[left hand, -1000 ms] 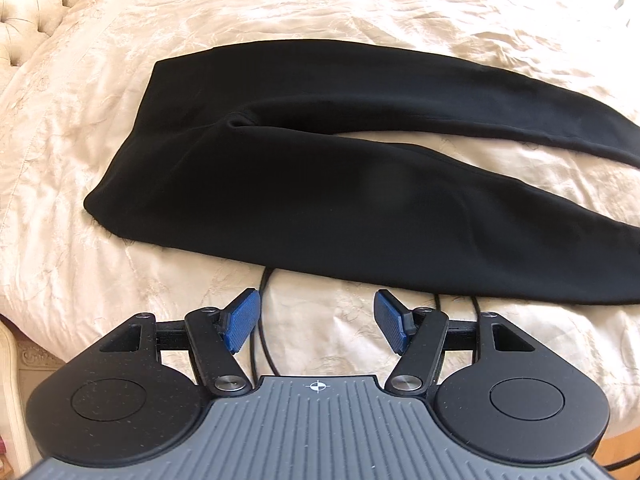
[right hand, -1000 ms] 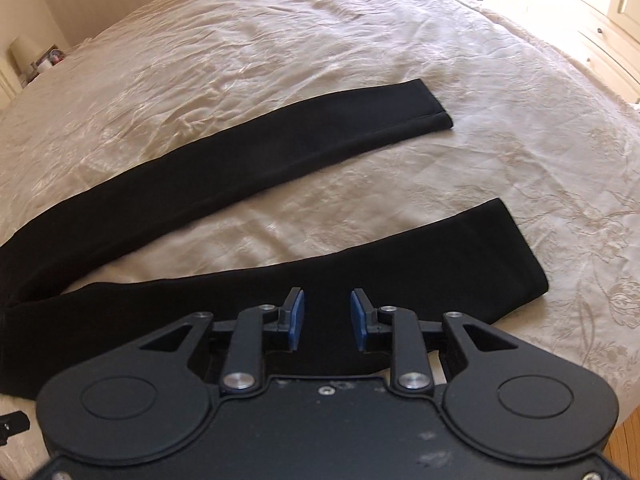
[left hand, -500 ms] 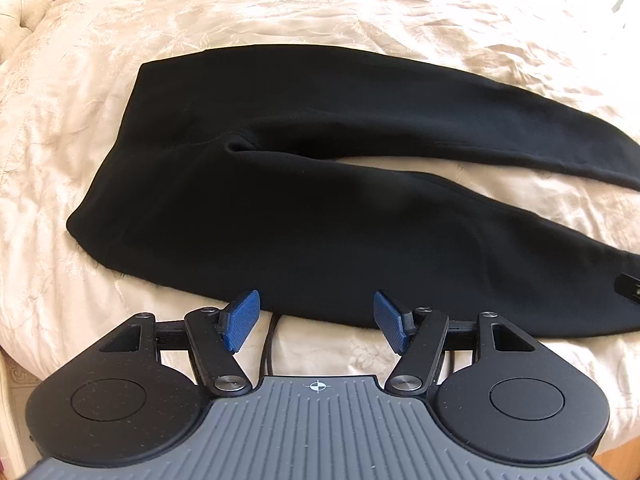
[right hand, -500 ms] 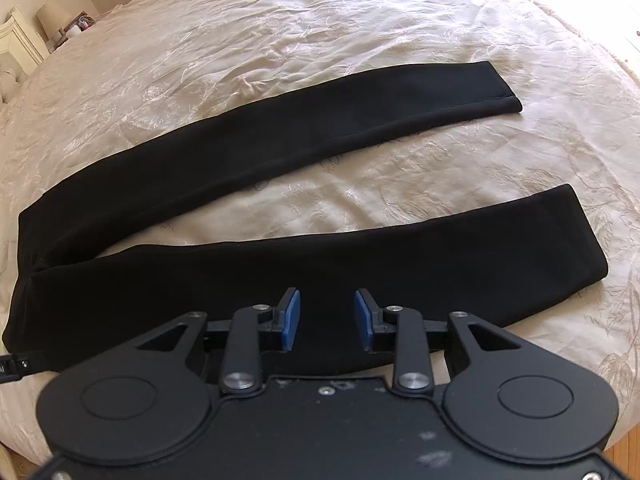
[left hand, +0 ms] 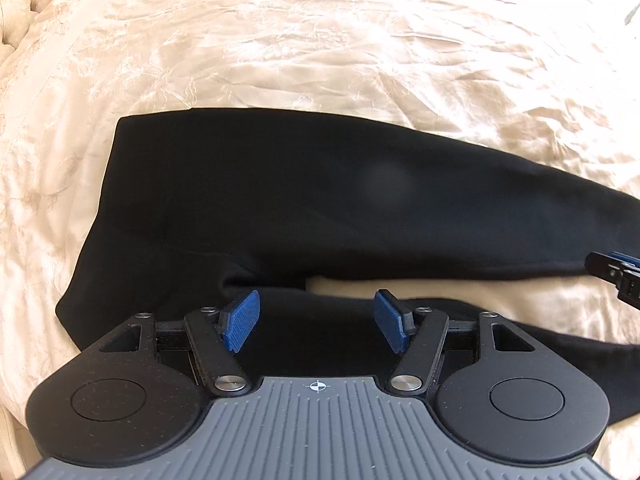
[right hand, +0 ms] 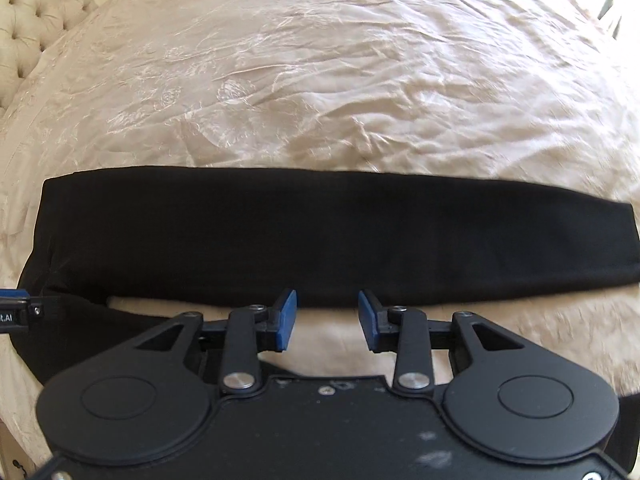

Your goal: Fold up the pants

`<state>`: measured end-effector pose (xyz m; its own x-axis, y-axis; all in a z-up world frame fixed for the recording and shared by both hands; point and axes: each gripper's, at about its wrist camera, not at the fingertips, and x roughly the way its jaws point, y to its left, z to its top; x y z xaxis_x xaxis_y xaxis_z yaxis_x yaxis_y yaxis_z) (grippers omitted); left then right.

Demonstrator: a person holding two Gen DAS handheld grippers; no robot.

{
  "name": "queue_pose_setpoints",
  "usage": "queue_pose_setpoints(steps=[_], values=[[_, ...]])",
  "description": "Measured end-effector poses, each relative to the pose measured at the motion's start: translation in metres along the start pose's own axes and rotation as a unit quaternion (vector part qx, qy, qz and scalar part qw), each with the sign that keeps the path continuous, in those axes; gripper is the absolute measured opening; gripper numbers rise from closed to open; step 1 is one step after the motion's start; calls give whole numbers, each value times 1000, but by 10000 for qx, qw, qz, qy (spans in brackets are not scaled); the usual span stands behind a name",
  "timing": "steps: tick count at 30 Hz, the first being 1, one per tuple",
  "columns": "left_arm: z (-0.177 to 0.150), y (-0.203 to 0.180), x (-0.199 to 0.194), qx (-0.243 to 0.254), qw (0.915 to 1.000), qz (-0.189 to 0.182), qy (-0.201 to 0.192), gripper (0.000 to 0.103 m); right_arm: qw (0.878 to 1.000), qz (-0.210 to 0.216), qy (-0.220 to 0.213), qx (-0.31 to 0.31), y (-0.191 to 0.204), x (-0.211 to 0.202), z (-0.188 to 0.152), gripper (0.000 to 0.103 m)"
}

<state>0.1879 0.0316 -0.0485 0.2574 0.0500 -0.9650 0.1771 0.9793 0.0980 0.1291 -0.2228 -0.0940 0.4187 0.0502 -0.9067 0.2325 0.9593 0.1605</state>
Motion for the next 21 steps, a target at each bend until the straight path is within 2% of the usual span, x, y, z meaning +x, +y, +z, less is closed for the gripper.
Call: queue_pose_setpoints(steps=[4, 7, 12, 16, 20, 21], values=[[31, 1, 22, 84, 9993, -60, 368, 62, 9978, 391, 104, -527, 10, 29, 40, 38], [48, 2, 36, 96, 9985, -9, 536, 62, 9904, 604, 270, -1214, 21, 52, 61, 39], [65, 11, 53, 49, 9979, 13, 644, 62, 9703, 690, 345, -2293, 33, 87, 88, 39], [67, 14, 60, -58, 9974, -40, 715, 62, 9522, 828, 614, -2875, 36, 118, 106, 39], [69, 16, 61, -106, 9977, -98, 668, 62, 9339, 1137, 873, -3275, 41, 133, 109, 41], [69, 16, 60, -122, 9978, -114, 645, 62, 9301, 1214, 901, -3348, 42, 132, 107, 34]])
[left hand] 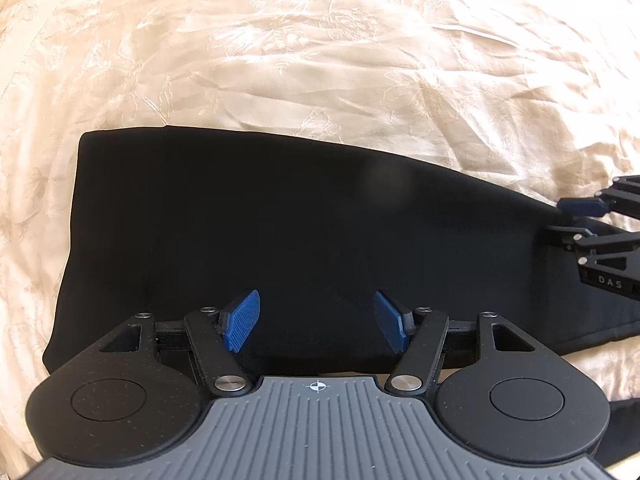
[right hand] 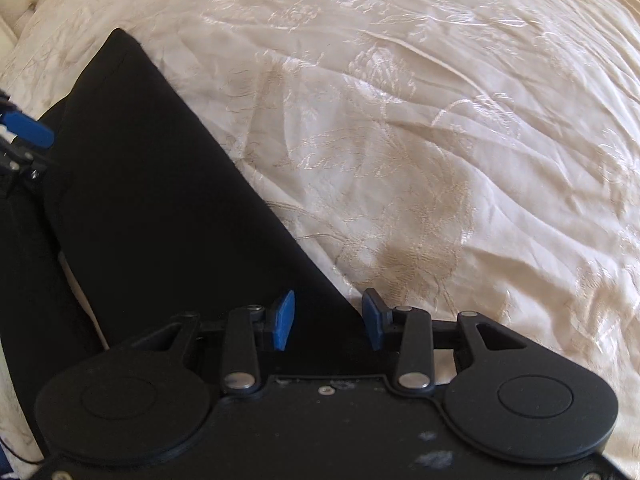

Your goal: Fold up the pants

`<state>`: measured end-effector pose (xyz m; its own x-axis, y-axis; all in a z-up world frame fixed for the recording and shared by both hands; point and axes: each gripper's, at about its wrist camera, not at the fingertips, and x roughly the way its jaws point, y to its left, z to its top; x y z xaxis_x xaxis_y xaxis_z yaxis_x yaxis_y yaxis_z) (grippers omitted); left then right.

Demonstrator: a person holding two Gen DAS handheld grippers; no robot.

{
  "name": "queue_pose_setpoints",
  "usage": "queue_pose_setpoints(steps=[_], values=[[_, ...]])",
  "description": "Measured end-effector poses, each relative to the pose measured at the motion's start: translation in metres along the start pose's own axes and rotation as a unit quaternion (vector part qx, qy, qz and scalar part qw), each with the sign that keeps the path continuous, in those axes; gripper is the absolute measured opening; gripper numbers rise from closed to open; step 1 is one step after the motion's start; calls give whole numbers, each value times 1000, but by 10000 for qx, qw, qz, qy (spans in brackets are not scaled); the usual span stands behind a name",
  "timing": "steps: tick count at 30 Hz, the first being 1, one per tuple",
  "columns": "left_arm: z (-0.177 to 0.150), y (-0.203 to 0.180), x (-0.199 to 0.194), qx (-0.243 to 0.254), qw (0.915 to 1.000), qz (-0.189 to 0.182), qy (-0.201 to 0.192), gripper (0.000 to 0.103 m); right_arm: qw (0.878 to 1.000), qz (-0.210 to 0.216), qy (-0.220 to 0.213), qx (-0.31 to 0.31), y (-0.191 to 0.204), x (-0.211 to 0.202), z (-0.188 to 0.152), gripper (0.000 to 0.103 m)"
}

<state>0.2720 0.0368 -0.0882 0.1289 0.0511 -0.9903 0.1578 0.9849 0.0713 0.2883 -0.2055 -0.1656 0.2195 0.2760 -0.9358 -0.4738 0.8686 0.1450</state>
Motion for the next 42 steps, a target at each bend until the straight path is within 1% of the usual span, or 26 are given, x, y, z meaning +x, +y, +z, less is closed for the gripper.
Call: queue_pose_setpoints(steps=[1, 2, 5, 7, 10, 12, 15, 16, 21, 22, 23, 25, 26, 27, 28, 29, 30, 31, 32, 33, 34, 35, 36, 38, 39, 42], values=[[1, 0, -1, -17, 10000, -22, -28, 62, 9999, 103, 4, -38, 1, 0, 0, 26], [2, 0, -2, -35, 10000, -47, -54, 62, 9999, 112, 18, -43, 3, -1, -1, 4], [7, -3, -2, -83, 9998, -123, -109, 62, 9998, -29, -148, -147, 19, -16, -9, 5], [11, -6, -2, -122, 9996, -217, -120, 62, 9991, -147, -317, -244, 38, -32, -22, 5], [17, -11, -2, -222, 9985, -481, -133, 62, 9981, -269, -505, -237, 66, -50, -41, 4], [20, -14, -1, -324, 9970, -689, -114, 62, 9976, -327, -597, -126, 81, -58, -54, 4], [24, -20, 5, -467, 9944, -945, -49, 62, 9969, -411, -667, 49, 103, -60, -71, 4], [25, -23, 9, -473, 9944, -949, 1, 62, 9967, -445, -678, 98, 107, -60, -73, 4], [23, -38, 41, -262, 9974, -503, 450, 62, 9948, -567, -752, 389, 125, -59, -83, 4], [22, -40, 47, -247, 9974, -441, 516, 55, 9943, -578, -767, 454, 126, -58, -84, 4], [19, -41, 50, -248, 9973, -471, 512, 44, 9939, -595, -774, 521, 126, -57, -85, 5], [14, -42, 49, -255, 9972, -590, 393, 36, 9925, -636, -784, 685, 125, -55, -87, 7], [10, -43, 47, -210, 9977, -591, 275, 32, 9915, -650, -782, 807, 124, -56, -88, 10], [8, -45, 46, -148, 9980, -580, 208, 31, 9896, -631, -799, 1014, 121, -57, -89, 13], [5, -47, 45, -85, 9983, -555, 155, 30, 9866, -622, -872, 1232, 117, -60, -91, 14], [1, -48, 43, -29, 9985, -530, 105, 29, 9825, -622, -968, 1467, 113, -65, -93, 20], [-2, -50, 43, 24, 9987, -513, 54, 29, 9746, -660, -1093, 1840, 104, -71, -97, 31], [-4, -51, 42, 63, 9987, -498, 22, 29, 9649, -745, -1210, 2211, 96, -77, -102, 35], [-6, -52, 42, 89, 9988, -486, 2, 29, 9520, -900, -1332, 2606, 89, -86, -107, 43], [-9, -53, 41, 96, 9988, -486, -16, 29, 9366, -1131, -1430, 2993, 80, -93, -113, 47], [-10, -53, 42, 98, 9988, -487, -29, 29, 9212, -1399, -1497, 3307, 71, -98, -117, 47], [-11, -53, 42, 101, 9987, -491, -39, 29, 9029, -1746, -1534, 3616, 59, -103, -121, 49], [-12, -54, 42, 106, 9987, -490, -43, 29, 8862, -2100, -1514, 3841, 49, -106, -122, 56], [-7, -50, 40, 116, 9986, -506, -26, 28, 8548, -2771, -1287, 4194, 25, -106, -122, 61], [-7, -51, 40, 111, 9986, -513, -21, 28, 8430, -2947, -1184, 4341, 12, -104, -122, 61], [-4, -51, 41, 93, 9985, -536, -5, 28, 8164, -3313, -928, 4639, -23, -94, -117, 61]])
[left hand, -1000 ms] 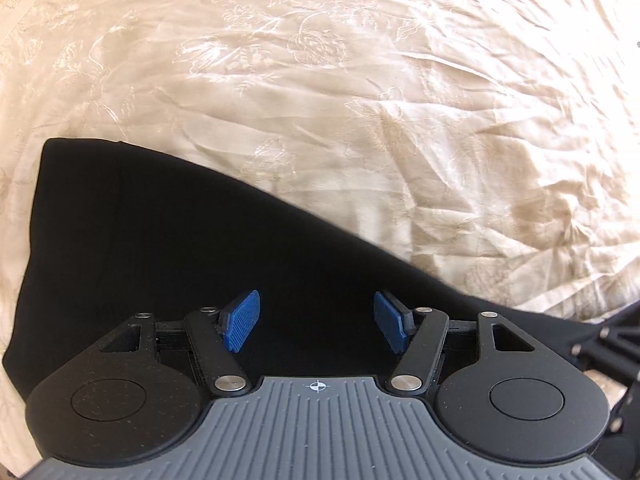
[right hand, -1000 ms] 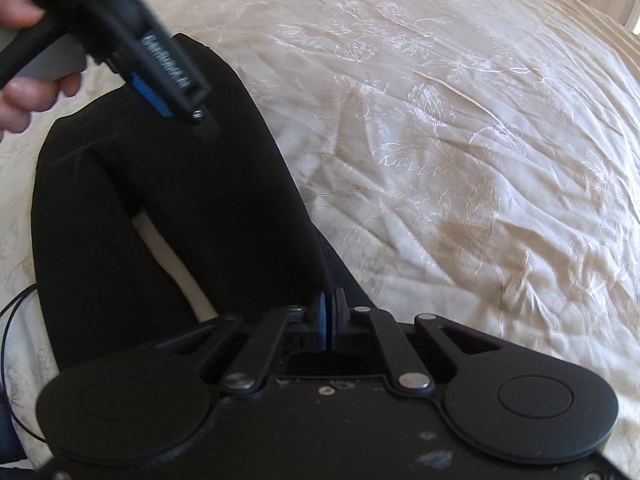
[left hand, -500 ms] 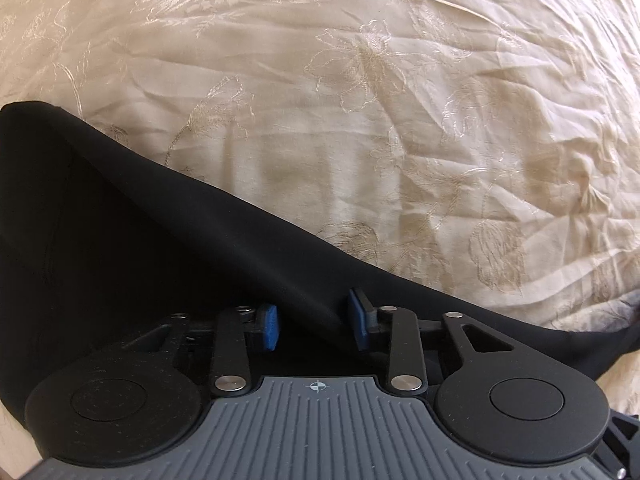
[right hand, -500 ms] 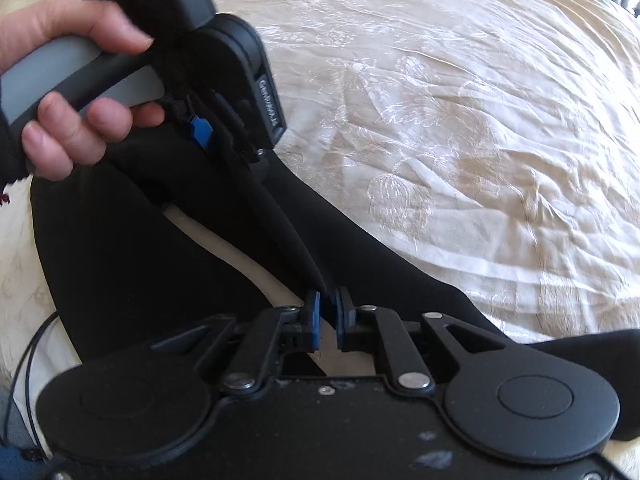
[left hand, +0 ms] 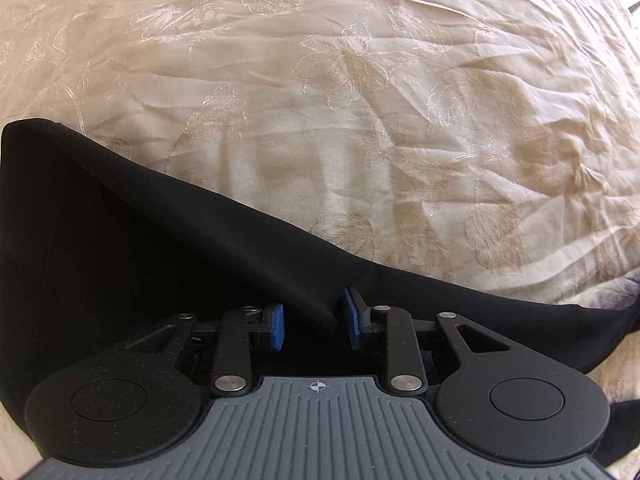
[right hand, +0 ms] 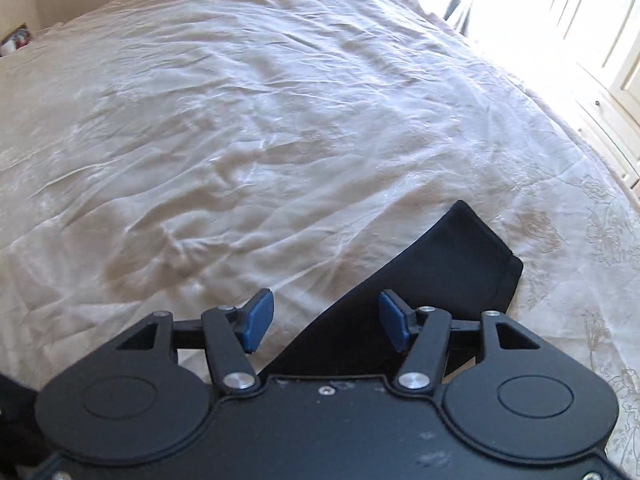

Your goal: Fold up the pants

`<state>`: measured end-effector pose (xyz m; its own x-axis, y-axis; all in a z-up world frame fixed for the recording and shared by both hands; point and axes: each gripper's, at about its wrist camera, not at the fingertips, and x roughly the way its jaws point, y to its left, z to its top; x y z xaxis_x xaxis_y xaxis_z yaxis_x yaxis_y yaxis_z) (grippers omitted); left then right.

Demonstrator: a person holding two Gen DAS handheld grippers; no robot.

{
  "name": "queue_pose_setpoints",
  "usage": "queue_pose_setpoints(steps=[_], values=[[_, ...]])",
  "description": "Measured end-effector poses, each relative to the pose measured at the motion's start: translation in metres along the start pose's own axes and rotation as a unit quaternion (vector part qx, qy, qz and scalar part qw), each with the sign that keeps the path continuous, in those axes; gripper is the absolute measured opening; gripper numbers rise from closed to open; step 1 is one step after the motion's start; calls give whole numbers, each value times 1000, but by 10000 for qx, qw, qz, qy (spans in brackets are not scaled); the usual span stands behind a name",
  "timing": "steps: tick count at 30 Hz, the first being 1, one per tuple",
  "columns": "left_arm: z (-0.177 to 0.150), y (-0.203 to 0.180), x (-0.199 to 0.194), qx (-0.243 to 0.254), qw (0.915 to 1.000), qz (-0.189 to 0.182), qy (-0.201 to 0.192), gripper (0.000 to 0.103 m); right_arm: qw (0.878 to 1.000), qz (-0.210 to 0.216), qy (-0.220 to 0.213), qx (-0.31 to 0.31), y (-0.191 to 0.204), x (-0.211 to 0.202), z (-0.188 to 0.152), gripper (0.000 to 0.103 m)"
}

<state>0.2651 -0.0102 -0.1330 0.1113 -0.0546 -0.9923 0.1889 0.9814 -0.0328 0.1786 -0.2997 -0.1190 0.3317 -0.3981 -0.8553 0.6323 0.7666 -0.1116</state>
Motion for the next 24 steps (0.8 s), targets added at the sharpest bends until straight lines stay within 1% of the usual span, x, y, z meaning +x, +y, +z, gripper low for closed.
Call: queue_pose_setpoints(steps=[2, 4, 6, 7, 8, 9, 10, 11, 15, 17, 19, 22, 24], values=[[0, 3, -2, -35, 10000, -20, 2, 28, 9986, -474, 169, -159, 5, 21, 12, 60], [-1, 5, -3, -66, 10000, -34, -7, 28, 9940, -964, 329, -400, 8, 39, 16, 60], [-1, 7, -6, -100, 9999, -56, -31, 28, 9897, -1220, 536, -528, 3, 51, 16, 57], [-2, 8, -8, -117, 9999, -75, -56, 28, 9889, -1240, 633, -523, -3, 53, 14, 55], [-3, 10, -11, -125, 9998, -91, -81, 27, 9890, -1206, 702, -484, -10, 52, 11, 44], [-4, 10, -13, -128, 9998, -98, -108, 27, 9899, -1137, 741, -411, -17, 49, 8, 22], [-5, 11, -17, -125, 9998, -110, -148, 26, 9912, -1038, 765, -309, -24, 46, 5, 10], [-7, 12, -21, -119, 9997, -110, -190, 25, 9926, -925, 770, -183, -32, 40, 1, 5], [-19, 12, -41, 13, 9991, -62, -418, 23, 9970, -539, 495, 253, -68, 1, -17, 5], [-28, 14, -53, 61, 9986, -51, -528, 22, 9973, -415, 414, 440, -83, -18, -28, 5], [-39, 15, -61, 111, 9983, -16, -578, 21, 9966, -293, 422, 646, -97, -37, -45, 5], [-60, 18, -73, 192, 9979, 43, -619, 21, 9938, -244, 449, 990, -113, -58, -75, 5], [-75, 21, -76, 266, 9979, 113, -577, 19, 9916, -206, 567, 1143, -120, -63, -94, 5]])
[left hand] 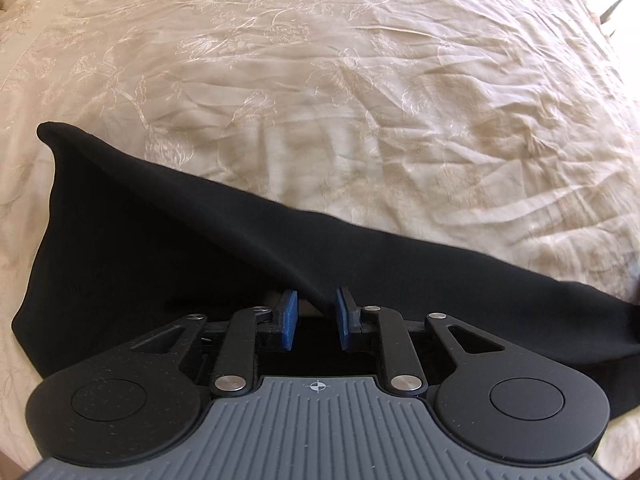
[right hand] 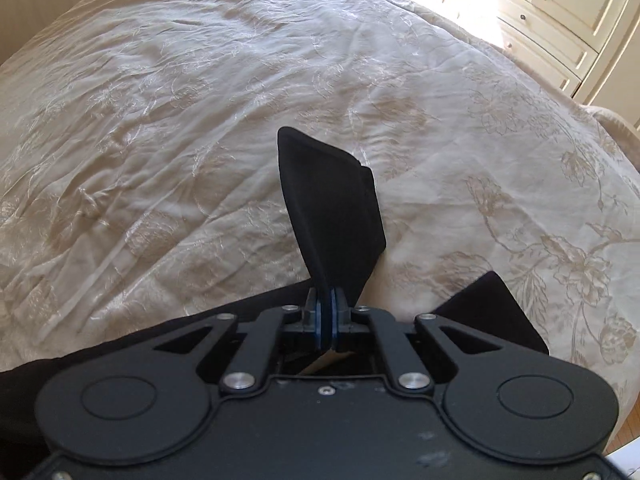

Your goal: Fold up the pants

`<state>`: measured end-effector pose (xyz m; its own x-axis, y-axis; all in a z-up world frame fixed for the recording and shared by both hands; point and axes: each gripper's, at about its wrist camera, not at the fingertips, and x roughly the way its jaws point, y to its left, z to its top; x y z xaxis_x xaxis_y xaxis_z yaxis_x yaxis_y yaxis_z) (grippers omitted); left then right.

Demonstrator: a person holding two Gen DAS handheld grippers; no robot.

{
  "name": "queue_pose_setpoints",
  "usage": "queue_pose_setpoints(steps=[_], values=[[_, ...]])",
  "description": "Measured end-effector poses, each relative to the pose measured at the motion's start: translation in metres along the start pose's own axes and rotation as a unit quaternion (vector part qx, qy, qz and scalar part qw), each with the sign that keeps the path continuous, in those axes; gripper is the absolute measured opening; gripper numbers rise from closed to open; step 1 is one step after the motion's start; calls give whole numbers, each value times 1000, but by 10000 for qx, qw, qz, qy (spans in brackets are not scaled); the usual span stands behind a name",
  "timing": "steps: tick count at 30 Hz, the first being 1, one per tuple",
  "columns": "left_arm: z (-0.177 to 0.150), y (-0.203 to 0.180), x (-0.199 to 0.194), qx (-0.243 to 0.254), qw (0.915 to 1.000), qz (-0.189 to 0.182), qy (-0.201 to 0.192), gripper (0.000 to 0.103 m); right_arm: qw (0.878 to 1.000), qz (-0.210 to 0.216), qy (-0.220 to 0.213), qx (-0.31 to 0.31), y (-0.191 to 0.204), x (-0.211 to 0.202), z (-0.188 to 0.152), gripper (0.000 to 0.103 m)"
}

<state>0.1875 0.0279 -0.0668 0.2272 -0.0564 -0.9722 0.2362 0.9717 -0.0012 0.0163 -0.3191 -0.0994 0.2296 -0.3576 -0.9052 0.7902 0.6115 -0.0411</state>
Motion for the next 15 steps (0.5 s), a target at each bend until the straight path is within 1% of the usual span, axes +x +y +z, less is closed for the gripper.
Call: queue_pose_setpoints(steps=[1, 4, 7, 9, 10, 11, 12, 13, 15], values=[[-9, 1, -1, 44, 10000, 31, 57, 17, 9999, 10, 88, 55, -5, 2, -9, 5], [-36, 6, 3, 134, 9994, 70, 298, 16, 9991, 127, 330, 226, -17, 9, -33, 5], [-58, 8, 10, 176, 9985, 35, 510, 17, 9982, 263, 417, 348, -23, 14, -47, 7], [-68, 7, 10, 198, 9984, 39, 523, 18, 9977, 371, 401, 408, -27, 14, -51, 9], [-71, 6, 9, 227, 9985, 109, 495, 21, 9976, 416, 373, 416, -28, 12, -51, 9], [-73, 4, 7, 246, 9986, 184, 439, 26, 9976, 448, 338, 406, -29, 11, -51, 11], [-74, 3, 6, 241, 9988, 193, 378, 30, 9976, 468, 314, 400, -30, 10, -51, 12], [-74, 3, 5, 235, 9991, 115, 321, 34, 9975, 494, 309, 411, -31, 10, -51, 13], [-72, 5, 6, 148, 9990, -234, 348, 35, 9968, 551, 298, 490, -34, 9, -51, 14]])
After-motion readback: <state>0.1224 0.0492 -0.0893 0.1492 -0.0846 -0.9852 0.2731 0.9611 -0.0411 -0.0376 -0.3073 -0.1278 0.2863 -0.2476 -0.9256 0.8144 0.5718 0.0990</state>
